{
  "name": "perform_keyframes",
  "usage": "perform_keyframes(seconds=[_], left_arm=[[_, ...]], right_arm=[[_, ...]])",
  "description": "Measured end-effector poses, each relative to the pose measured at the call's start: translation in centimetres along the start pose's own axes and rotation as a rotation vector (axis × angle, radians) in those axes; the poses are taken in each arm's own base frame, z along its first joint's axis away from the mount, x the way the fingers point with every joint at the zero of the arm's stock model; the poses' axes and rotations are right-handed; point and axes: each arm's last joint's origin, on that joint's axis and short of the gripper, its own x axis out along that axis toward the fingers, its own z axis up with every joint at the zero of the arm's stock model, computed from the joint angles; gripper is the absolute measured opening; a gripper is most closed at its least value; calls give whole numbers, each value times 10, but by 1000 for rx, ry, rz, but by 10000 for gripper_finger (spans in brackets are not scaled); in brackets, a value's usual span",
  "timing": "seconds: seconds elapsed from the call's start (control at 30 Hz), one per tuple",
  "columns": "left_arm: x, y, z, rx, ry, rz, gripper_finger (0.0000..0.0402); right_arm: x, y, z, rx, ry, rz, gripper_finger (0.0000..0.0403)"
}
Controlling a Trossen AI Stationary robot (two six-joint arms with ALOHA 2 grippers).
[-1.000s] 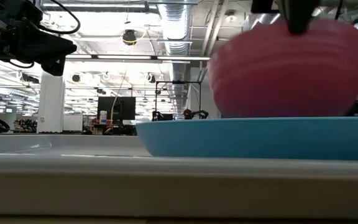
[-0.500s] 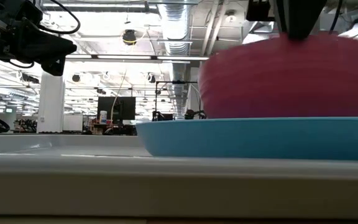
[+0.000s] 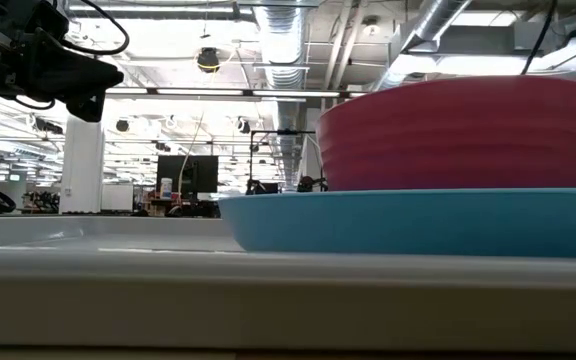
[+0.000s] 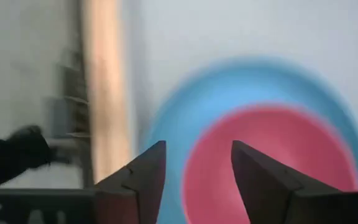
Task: Set up tray
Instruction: Put the black table napkin on the gray serving tray to the left of the blue plate
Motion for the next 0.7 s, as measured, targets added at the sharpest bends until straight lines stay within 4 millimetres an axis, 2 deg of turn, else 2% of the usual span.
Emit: perform_keyframes(seconds=[0.13,0.2,0.3,0.53,0.7], left_arm=[[0,0,0,0,0,0,40],[0,0,0,0,0,0,40],[0,0,0,0,-1,0,40],[0,0,0,0,0,0,40],[0,0,0,0,0,0,40]], right_arm=[[-45,5,-4,-150,-172,47,199],[-63,-4,-8,-184,-230,66,205],[-86,-27,-22,-169,-302,84,210],[-122,-92,-83,-93,-515,235,204],[-138,-133,-137,-75,-687,326,199]])
